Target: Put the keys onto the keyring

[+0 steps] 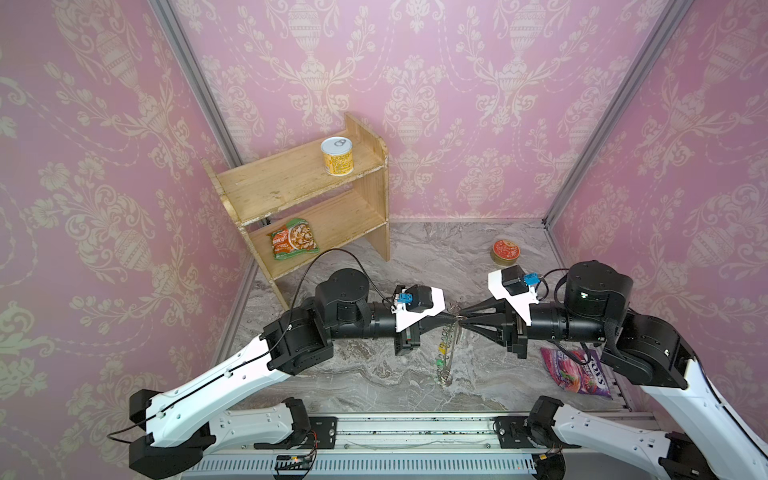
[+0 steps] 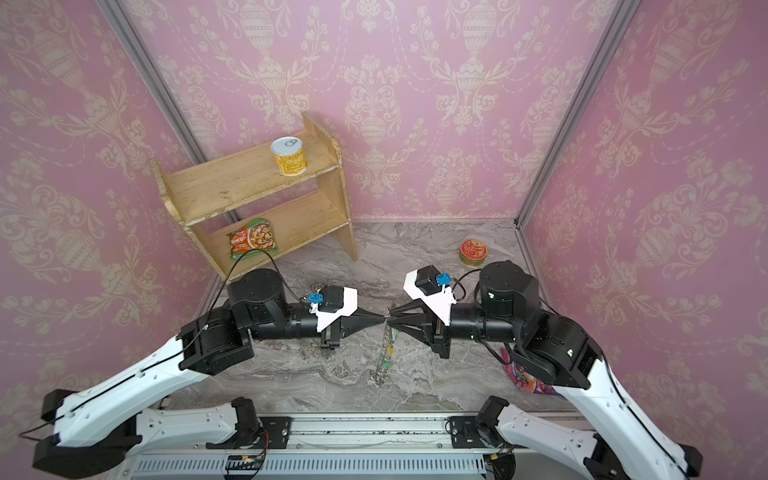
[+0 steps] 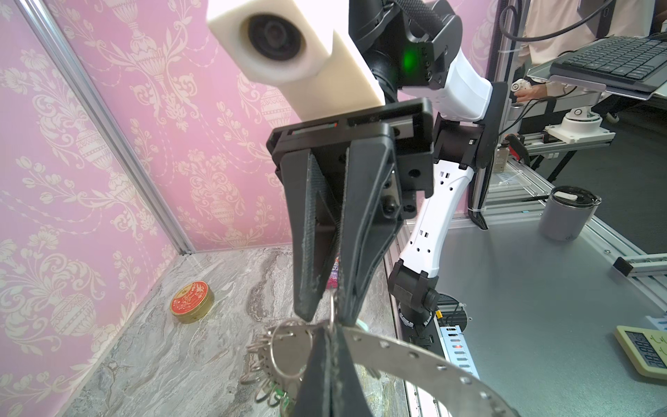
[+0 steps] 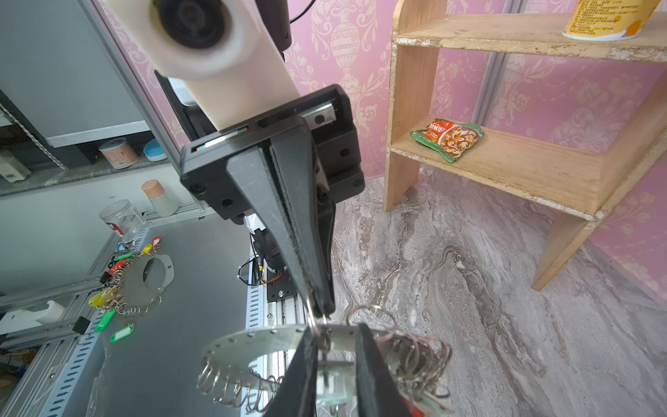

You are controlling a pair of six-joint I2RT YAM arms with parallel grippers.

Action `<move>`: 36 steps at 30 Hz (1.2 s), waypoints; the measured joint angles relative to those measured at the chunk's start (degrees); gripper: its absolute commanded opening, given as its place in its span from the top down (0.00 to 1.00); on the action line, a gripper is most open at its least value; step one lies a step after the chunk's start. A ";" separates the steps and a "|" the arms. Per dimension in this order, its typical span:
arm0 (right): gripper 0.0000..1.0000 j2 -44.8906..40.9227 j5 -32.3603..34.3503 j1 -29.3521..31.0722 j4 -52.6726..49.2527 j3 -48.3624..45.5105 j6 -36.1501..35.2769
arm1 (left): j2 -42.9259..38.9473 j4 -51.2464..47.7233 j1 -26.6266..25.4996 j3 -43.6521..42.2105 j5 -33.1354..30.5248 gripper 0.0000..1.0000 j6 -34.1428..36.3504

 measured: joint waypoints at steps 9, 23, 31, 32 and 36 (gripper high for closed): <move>1.00 0.00 -0.94 0.00 -0.02 0.00 -0.07 | -0.02 -0.02 0.09 0.00 0.02 1.00 -0.76; 1.00 2.62 0.17 0.00 -6.80 4.39 -1.88 | -0.26 -0.61 0.11 0.00 -2.08 0.70 -2.47; 1.00 6.86 2.25 0.00 -16.09 9.51 -4.68 | 0.50 -6.73 0.09 3.56 -3.23 0.56 -3.76; 1.00 7.15 2.27 0.00 -16.70 9.66 -4.85 | 1.09 -7.54 0.09 4.57 -3.19 0.56 -3.82; 1.00 8.07 2.27 0.00 -18.29 10.16 -5.53 | 3.87 -10.56 0.09 8.00 -2.89 0.56 -3.85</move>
